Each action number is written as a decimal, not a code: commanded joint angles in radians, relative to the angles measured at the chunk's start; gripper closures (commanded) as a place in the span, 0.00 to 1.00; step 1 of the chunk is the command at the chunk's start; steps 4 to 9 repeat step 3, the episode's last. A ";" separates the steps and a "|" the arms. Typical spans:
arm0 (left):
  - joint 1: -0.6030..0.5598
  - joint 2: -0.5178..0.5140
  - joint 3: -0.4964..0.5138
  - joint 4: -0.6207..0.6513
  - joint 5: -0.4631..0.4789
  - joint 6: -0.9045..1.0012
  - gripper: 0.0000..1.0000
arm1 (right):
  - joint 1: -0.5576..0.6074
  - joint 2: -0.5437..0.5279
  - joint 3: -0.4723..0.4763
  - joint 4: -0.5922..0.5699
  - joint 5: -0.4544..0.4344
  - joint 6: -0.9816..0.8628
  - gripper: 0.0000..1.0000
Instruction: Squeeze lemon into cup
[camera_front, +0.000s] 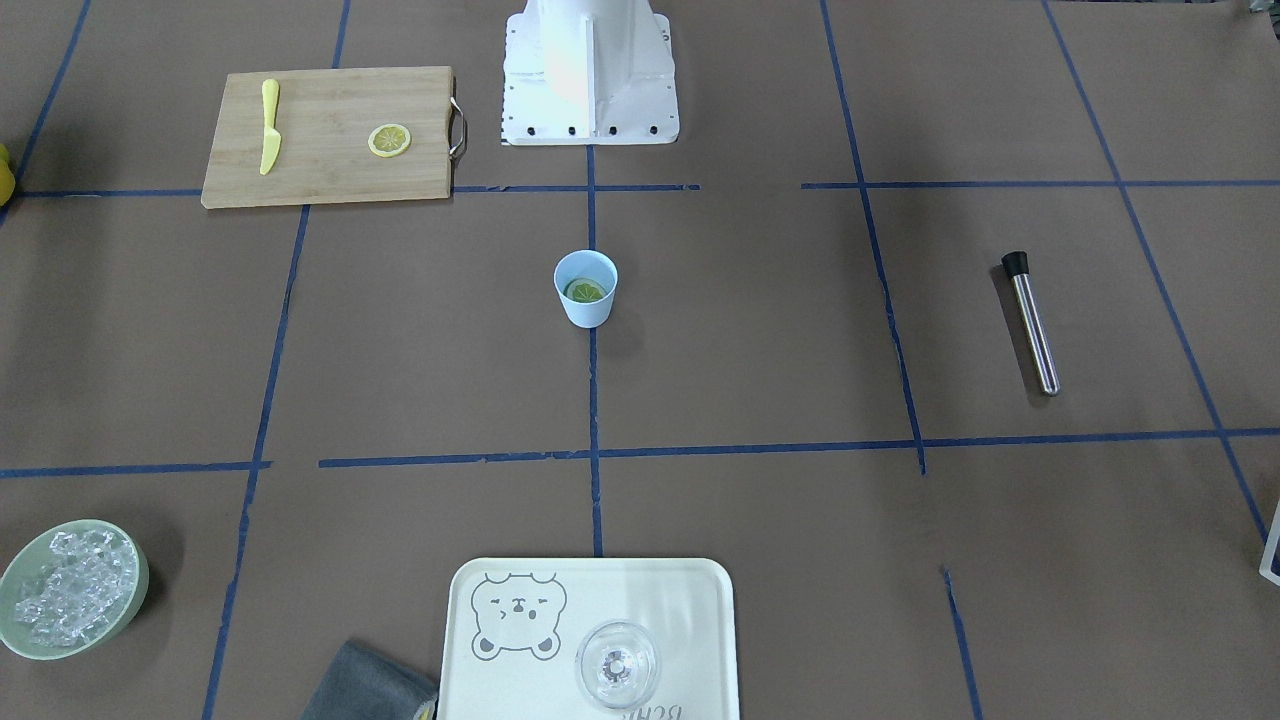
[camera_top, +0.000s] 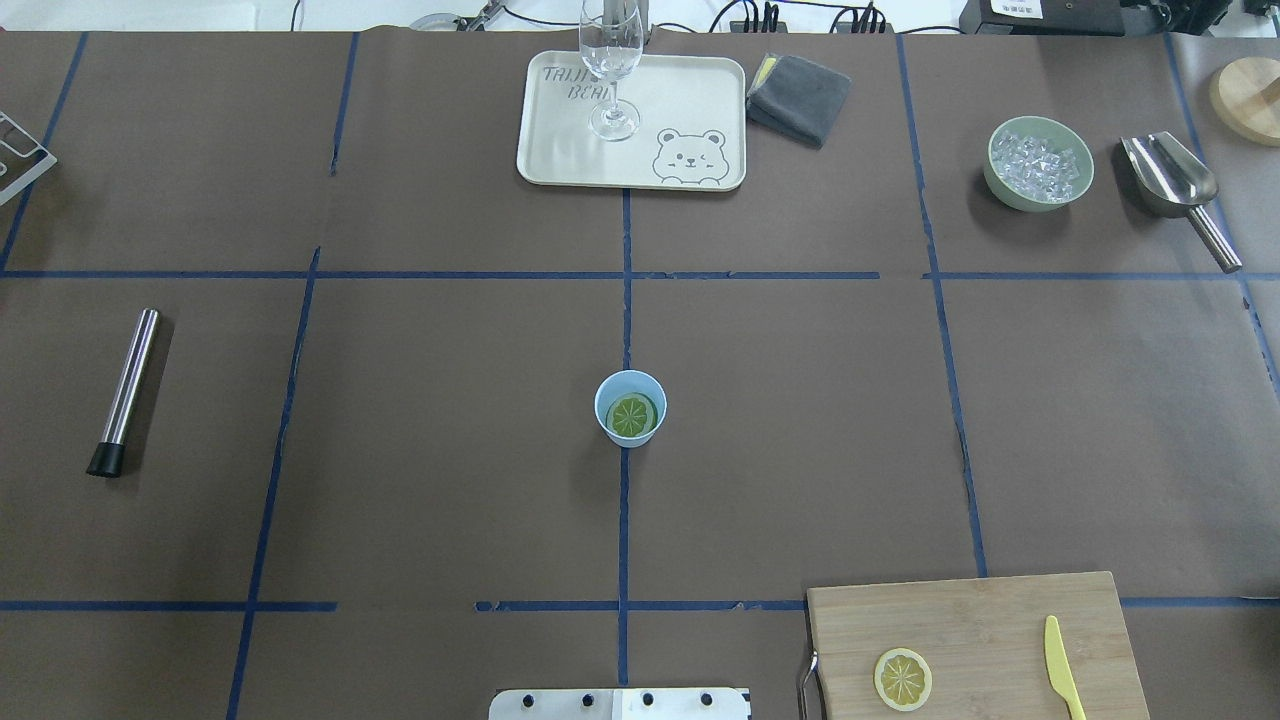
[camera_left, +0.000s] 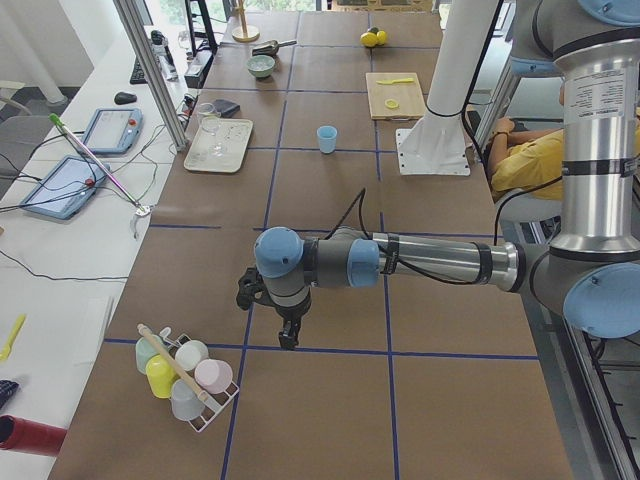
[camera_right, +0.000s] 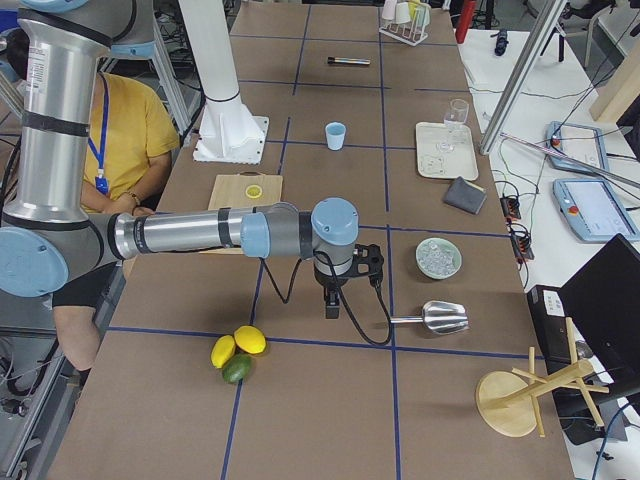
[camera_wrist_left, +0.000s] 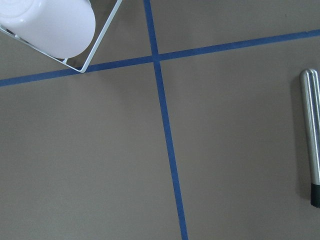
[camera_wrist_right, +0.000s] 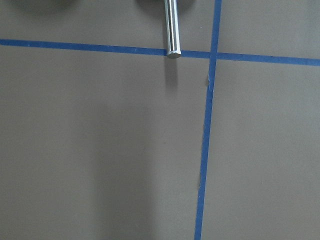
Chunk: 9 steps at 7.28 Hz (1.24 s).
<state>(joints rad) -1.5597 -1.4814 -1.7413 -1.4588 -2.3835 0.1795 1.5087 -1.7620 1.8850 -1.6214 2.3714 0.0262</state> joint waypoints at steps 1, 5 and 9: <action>-0.003 -0.004 0.000 0.000 0.000 0.000 0.00 | 0.001 -0.010 -0.001 -0.005 -0.043 -0.050 0.00; -0.016 -0.025 0.005 0.005 -0.003 -0.002 0.00 | 0.001 -0.010 -0.006 -0.014 -0.040 -0.077 0.00; -0.016 -0.025 0.005 0.005 -0.003 -0.002 0.00 | 0.001 -0.010 -0.006 -0.014 -0.040 -0.077 0.00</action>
